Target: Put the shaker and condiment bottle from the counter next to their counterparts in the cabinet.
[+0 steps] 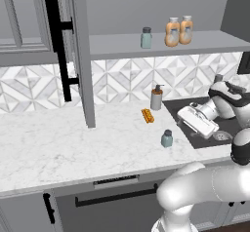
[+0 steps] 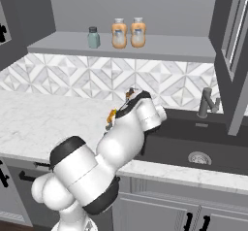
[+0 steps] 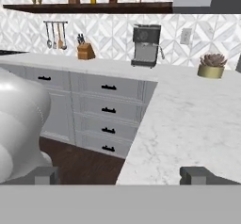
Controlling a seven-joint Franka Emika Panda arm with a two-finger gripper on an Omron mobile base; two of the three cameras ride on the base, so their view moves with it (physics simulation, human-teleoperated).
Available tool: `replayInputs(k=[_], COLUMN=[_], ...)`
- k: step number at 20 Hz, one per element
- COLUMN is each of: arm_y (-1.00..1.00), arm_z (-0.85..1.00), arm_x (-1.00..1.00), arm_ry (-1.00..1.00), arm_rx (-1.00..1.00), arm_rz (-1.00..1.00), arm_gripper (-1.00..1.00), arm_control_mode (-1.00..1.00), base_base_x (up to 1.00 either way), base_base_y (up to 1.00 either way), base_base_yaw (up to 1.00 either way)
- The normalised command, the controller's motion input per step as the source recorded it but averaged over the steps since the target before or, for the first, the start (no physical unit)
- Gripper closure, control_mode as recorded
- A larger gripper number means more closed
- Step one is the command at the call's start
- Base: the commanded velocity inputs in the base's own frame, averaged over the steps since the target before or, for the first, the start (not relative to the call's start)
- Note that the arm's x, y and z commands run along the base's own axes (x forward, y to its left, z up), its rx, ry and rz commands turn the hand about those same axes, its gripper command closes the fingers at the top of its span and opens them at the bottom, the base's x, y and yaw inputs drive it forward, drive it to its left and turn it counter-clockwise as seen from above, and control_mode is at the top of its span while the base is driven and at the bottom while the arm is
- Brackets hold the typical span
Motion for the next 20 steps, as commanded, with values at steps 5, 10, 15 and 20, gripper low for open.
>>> replayInputs(k=[5, 10, 15, 20], arm_y=[-0.16, -0.06, 0.0, -0.01], arm_z=[-0.14, -0.31, -0.28, -0.05], arm_x=[0.41, 0.27, 0.12, 0.42], arm_ry=[0.0, 0.0, 0.0, 0.04], arm_rx=[0.0, 0.0, 0.01, 0.06], arm_rz=[0.03, 0.0, 0.0, -0.03], arm_gripper=[-1.0, -1.0, -1.0, -1.0], arm_control_mode=[-1.0, -1.0, -1.0, -1.0], base_base_x=[0.0, 0.0, 0.0, 0.0], base_base_y=[0.0, 0.0, 0.0, 0.0], base_base_yaw=[0.0, 0.0, 0.0, 0.0])
